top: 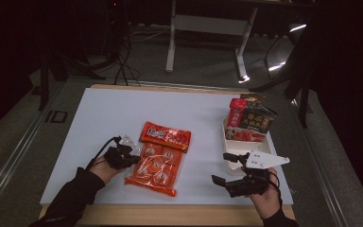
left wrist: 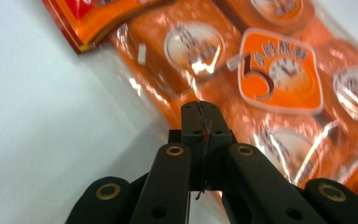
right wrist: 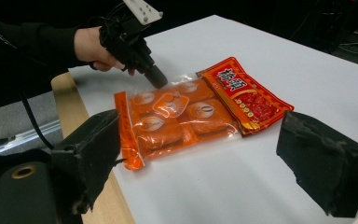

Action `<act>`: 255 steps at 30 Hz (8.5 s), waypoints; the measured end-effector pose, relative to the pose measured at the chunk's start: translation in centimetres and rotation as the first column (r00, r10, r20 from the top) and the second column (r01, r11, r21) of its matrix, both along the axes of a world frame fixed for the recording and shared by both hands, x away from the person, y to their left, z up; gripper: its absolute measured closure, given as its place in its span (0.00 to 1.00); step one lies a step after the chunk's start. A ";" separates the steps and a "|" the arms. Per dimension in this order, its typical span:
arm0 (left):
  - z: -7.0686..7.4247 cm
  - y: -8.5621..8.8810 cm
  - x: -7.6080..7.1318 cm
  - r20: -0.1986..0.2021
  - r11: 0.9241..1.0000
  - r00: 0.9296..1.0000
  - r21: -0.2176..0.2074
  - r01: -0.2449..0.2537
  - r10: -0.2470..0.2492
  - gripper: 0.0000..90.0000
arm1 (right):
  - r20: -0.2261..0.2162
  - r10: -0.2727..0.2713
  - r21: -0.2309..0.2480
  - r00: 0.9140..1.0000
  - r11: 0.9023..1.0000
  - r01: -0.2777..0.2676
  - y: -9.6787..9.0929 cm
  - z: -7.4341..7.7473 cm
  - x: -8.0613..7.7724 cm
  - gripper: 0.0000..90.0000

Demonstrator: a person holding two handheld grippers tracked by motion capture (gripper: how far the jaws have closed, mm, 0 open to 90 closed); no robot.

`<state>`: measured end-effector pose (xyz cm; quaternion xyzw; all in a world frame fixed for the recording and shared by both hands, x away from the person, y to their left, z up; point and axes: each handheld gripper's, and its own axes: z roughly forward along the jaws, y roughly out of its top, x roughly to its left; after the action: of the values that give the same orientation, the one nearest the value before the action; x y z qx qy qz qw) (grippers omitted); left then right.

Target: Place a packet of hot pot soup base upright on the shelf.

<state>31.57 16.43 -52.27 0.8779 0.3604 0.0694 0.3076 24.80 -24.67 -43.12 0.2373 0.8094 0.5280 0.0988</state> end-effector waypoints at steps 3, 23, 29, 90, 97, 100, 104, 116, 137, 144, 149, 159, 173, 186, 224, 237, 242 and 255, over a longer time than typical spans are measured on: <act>-0.4 0.1 -0.7 -0.013 1.000 1.000 0.013 0.009 -0.008 1.00 | 0.001 0.001 -0.005 1.000 1.000 -0.001 0.1 -0.1 0.0 0.15; -0.6 -1.0 -2.0 -0.060 0.999 0.998 -0.041 0.030 -0.033 1.00 | -0.005 0.004 -0.010 1.000 1.000 -0.004 0.3 -0.2 0.0 0.15; -0.6 -2.0 -2.3 -0.065 0.997 0.996 -0.050 0.054 -0.058 1.00 | -0.006 0.007 -0.013 1.000 1.000 -0.007 0.3 -0.2 0.1 0.15; -1.0 2.0 6.6 0.004 0.945 0.973 -0.242 -0.223 0.230 0.58 | 0.059 -0.035 -0.014 0.998 0.999 0.036 0.5 0.1 -0.7 0.12; -1.8 1.2 7.9 -0.058 0.947 0.976 -0.237 -0.216 0.208 0.52 | 0.056 -0.047 -0.016 0.997 0.999 0.048 0.3 0.1 -0.7 0.12; -2.2 0.7 8.1 -0.056 0.957 0.978 -0.203 -0.210 0.203 0.52 | 0.048 -0.039 -0.019 0.998 0.999 0.040 0.4 0.1 -0.7 0.12; -2.2 0.6 8.3 -0.077 0.953 0.979 -0.226 -0.200 0.187 0.54 | 0.044 -0.031 -0.024 0.999 0.999 0.032 0.5 0.0 -0.7 0.13; -2.5 -0.6 8.5 -0.105 0.947 0.981 -0.265 -0.184 0.161 0.68 | 0.037 -0.023 -0.030 0.999 0.999 0.024 0.7 -0.1 -0.7 0.15; -1.8 -3.2 8.2 -0.085 0.958 0.981 -0.215 -0.189 0.175 0.99 | 0.034 -0.033 -0.022 0.999 0.999 0.033 0.4 -0.2 -0.5 0.16; -1.0 -3.5 7.7 -0.050 0.961 0.981 -0.200 -0.192 0.186 1.00 | 0.030 -0.037 -0.027 0.999 0.999 0.037 0.5 -0.3 -0.4 0.16; -0.5 -3.4 7.5 -0.047 0.961 0.981 -0.199 -0.193 0.187 1.00 | 0.028 -0.047 -0.023 0.999 0.999 0.047 0.2 -0.5 -0.1 0.16; 1.8 -3.2 6.6 -0.005 0.955 0.984 -0.241 -0.173 0.177 1.00 | 0.048 -0.054 -0.061 0.997 0.997 0.057 0.5 -0.5 -0.2 0.16; 4.8 -3.5 5.2 0.052 0.945 0.990 -0.310 -0.109 0.131 1.00 | 0.047 -0.110 -0.051 0.993 0.992 0.113 0.3 -0.1 -0.2 0.14; 7.2 -4.2 3.6 0.123 0.936 0.991 -0.351 -0.014 0.061 1.00 | 0.074 -0.142 -0.031 0.987 0.989 0.145 0.0 0.4 -0.3 0.12; 9.7 -3.9 -2.2 0.298 0.830 0.944 -0.485 0.278 -0.142 1.00 | 0.009 -0.078 0.003 0.997 0.997 0.078 3.4 0.7 4.2 0.24; 9.3 -3.9 -2.4 0.293 0.830 0.950 -0.498 0.251 -0.112 1.00 | -0.034 0.030 -0.053 0.999 0.998 -0.032 4.8 -0.4 4.7 0.83; 9.4 -4.0 -2.5 0.292 0.832 0.950 -0.497 0.246 -0.107 1.00 | -0.073 0.073 -0.072 0.995 0.994 -0.079 5.1 -0.5 4.8 0.93; 9.4 -3.3 -3.1 0.339 0.840 0.936 -0.478 0.256 -0.093 0.77 | -0.029 0.100 -0.133 0.995 0.986 -0.103 6.0 0.8 3.4 1.00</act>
<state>28.44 13.08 -42.90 0.7718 0.2319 0.0751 0.5872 28.21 -18.72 -42.32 0.1946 0.8552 0.4739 0.0785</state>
